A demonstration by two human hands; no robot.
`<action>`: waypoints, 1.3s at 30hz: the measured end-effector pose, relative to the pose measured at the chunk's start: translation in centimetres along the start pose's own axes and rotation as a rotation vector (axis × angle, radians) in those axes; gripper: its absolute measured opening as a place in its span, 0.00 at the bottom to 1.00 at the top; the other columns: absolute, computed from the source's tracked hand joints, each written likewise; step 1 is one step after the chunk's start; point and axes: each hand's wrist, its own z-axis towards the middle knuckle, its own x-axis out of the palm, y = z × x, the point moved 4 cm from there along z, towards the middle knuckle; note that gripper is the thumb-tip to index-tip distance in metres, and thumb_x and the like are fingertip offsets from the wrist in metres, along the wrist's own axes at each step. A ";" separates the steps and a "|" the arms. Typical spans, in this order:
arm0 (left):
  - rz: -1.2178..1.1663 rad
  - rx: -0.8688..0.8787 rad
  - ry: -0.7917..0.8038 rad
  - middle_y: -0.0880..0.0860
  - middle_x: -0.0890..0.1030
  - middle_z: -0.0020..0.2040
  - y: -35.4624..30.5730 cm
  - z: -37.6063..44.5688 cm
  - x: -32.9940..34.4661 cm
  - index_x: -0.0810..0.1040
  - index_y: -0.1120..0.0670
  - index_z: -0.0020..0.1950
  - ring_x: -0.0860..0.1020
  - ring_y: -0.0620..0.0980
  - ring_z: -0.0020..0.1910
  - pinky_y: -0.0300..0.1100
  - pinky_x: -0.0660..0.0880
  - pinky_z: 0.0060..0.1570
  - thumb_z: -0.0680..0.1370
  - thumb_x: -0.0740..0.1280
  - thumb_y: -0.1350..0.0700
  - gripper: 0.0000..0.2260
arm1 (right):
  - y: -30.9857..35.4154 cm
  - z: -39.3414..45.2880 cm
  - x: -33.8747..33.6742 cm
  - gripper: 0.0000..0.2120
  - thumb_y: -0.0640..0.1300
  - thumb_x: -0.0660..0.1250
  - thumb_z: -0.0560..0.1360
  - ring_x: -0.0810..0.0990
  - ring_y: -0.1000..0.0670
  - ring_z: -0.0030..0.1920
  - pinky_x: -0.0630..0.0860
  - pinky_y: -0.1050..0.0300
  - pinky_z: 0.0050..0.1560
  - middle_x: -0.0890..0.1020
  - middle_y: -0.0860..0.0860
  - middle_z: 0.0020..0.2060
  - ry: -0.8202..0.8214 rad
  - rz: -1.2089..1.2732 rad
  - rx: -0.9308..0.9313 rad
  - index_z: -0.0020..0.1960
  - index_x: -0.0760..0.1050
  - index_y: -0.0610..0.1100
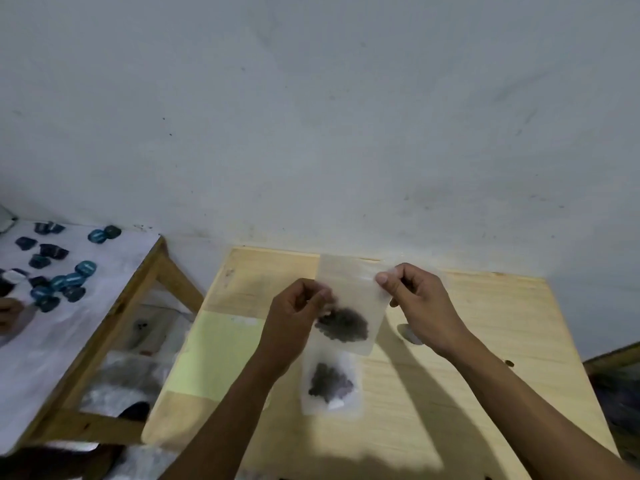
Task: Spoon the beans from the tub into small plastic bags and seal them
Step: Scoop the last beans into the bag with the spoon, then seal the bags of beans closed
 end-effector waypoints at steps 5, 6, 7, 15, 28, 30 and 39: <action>-0.074 -0.040 -0.227 0.53 0.85 0.41 0.9 -0.7 -4.9 0.80 0.57 0.46 0.84 0.49 0.41 0.35 0.77 0.38 0.80 0.66 0.60 0.04 | -0.5 1.4 4.6 0.11 0.47 0.65 0.80 0.78 0.49 0.38 0.75 0.53 0.42 0.80 0.49 0.34 -0.036 0.145 0.069 0.42 0.78 0.43; -0.083 -0.045 -0.286 0.53 0.85 0.41 1.2 -0.8 -6.3 0.79 0.57 0.46 0.84 0.49 0.40 0.36 0.77 0.38 0.80 0.66 0.60 0.04 | -1.1 1.7 5.6 0.09 0.45 0.65 0.80 0.79 0.49 0.39 0.75 0.54 0.43 0.81 0.50 0.34 -0.035 0.156 0.093 0.44 0.79 0.44; -0.094 -0.051 -0.338 0.54 0.85 0.42 1.5 -1.1 -7.8 0.79 0.58 0.47 0.84 0.49 0.40 0.36 0.78 0.38 0.80 0.66 0.60 0.04 | -1.8 1.8 6.6 0.07 0.43 0.65 0.80 0.80 0.50 0.39 0.75 0.54 0.44 0.82 0.50 0.35 -0.020 0.125 0.103 0.46 0.80 0.45; -0.126 -0.103 -0.612 0.55 0.85 0.44 3.4 -3.6 -18.3 0.79 0.55 0.47 0.85 0.53 0.44 0.41 0.82 0.42 0.80 0.66 0.58 0.04 | -8.0 -0.5 16.3 0.10 0.43 0.64 0.78 0.79 0.49 0.50 0.74 0.56 0.52 0.82 0.49 0.50 0.450 -0.607 -0.065 0.57 0.80 0.45; -0.047 -0.174 -0.499 0.54 0.85 0.43 5.3 -4.4 -23.9 0.81 0.60 0.49 0.85 0.53 0.43 0.43 0.83 0.43 0.79 0.68 0.59 0.05 | -11.0 -2.2 25.4 0.10 0.43 0.59 0.79 0.73 0.42 0.58 0.67 0.49 0.55 0.76 0.45 0.56 0.738 -1.221 -0.325 0.57 0.76 0.45; -0.052 -0.177 -0.453 0.54 0.85 0.43 5.5 -4.0 -23.8 0.80 0.60 0.49 0.85 0.53 0.43 0.44 0.83 0.44 0.79 0.67 0.59 0.05 | -10.9 -2.2 25.6 0.08 0.42 0.59 0.78 0.73 0.44 0.54 0.65 0.53 0.50 0.76 0.47 0.53 0.728 -1.171 -0.303 0.52 0.76 0.46; 0.028 -0.124 -0.283 0.48 0.86 0.43 4.6 0.1 -21.3 0.80 0.59 0.50 0.83 0.43 0.44 0.33 0.77 0.41 0.80 0.66 0.58 0.05 | -2.5 1.9 19.8 0.07 0.39 0.66 0.77 0.75 0.56 0.35 0.72 0.62 0.40 0.81 0.49 0.37 0.289 -0.393 0.041 0.44 0.77 0.49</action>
